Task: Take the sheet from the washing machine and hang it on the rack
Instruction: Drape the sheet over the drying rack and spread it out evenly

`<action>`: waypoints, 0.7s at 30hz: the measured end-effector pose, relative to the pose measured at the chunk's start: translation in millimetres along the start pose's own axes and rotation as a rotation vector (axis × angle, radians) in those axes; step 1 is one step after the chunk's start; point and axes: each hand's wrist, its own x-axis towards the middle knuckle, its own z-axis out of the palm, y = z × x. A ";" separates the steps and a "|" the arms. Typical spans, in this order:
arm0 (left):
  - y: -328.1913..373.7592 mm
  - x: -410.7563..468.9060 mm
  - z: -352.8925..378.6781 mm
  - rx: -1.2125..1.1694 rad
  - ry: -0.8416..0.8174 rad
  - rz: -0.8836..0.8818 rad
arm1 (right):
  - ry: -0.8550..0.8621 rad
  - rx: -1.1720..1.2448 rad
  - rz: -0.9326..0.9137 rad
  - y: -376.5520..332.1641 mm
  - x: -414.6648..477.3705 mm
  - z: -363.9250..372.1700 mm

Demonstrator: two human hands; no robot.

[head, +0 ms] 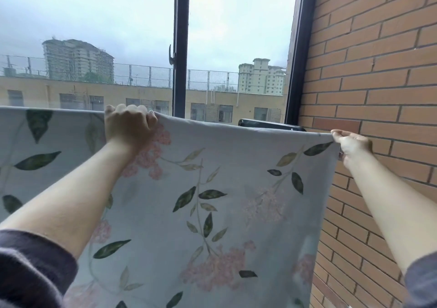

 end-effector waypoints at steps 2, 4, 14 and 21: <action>0.7 -0.5 0.0 -0.005 0.005 0.008 | 0.057 -0.015 -0.026 2.6 -0.3 2.1; 1.0 -0.8 1.0 -0.016 0.003 0.009 | 0.089 -0.054 -0.026 5.0 0.8 2.7; 3.1 -3.7 -4.4 -0.010 -0.055 -0.003 | -0.077 -0.767 -0.143 59.1 -44.4 1.3; 16.4 -47.3 5.7 -0.184 -0.035 0.007 | -0.377 -0.975 -0.195 117.8 -96.5 28.6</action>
